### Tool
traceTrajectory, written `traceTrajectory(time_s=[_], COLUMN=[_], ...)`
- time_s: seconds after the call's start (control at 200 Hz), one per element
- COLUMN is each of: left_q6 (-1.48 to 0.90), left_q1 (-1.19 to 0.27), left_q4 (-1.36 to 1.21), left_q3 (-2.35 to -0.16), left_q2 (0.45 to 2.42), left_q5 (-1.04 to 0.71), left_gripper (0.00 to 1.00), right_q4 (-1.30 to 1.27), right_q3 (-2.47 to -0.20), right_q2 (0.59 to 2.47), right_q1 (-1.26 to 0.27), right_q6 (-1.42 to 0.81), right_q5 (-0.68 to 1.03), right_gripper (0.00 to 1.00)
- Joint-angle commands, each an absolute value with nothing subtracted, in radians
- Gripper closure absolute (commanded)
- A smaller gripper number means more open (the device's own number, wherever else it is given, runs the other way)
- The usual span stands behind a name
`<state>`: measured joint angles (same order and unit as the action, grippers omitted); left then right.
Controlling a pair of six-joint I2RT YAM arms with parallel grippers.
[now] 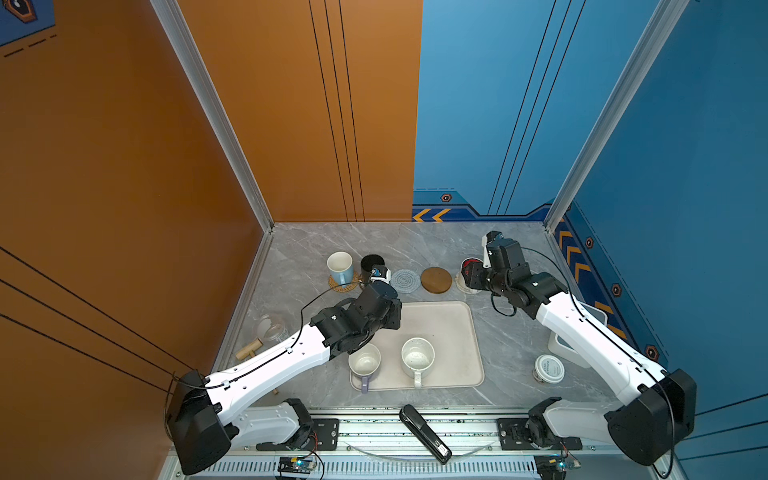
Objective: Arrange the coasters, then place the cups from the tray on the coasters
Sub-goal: 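Open right gripper and lift away while left gripper moves to the speckled mug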
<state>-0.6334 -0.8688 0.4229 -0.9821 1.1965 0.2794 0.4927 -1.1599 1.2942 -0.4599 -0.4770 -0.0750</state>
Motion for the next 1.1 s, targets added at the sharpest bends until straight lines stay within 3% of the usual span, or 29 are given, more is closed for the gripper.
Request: traceTrajectory(time_s=[0.0,0.486,0.851,1.096], left_q6=[-0.653,-0.756,-0.865,-0.951], left_q1=[-0.898,-1.077,-1.28,-1.395], left_q4=[0.487,0.708,0.941,0.962], left_q3=[-0.972,-1.017,-1.157,-1.169], left_q2=[1.164,1.052,1.179,1.31], left_q5=[0.314,0.339,0.346,0.308], left_gripper=[0.54,0.54,0.55,0.54], right_q4=[0.444,0.283,0.285,0.287], right_q3=[-1.171,-1.068,-1.072,-1.058], right_q2=[1.28,1.294,1.307,1.288], right_q1=[-0.477,-0.55,-0.57,-0.569], right_q6=[-0.524,-0.557,-0.554,-0.55], right_q5=[-0.131,-0.129,-0.12,-0.136], right_gripper=[0.5,0.5,0.49,0.49])
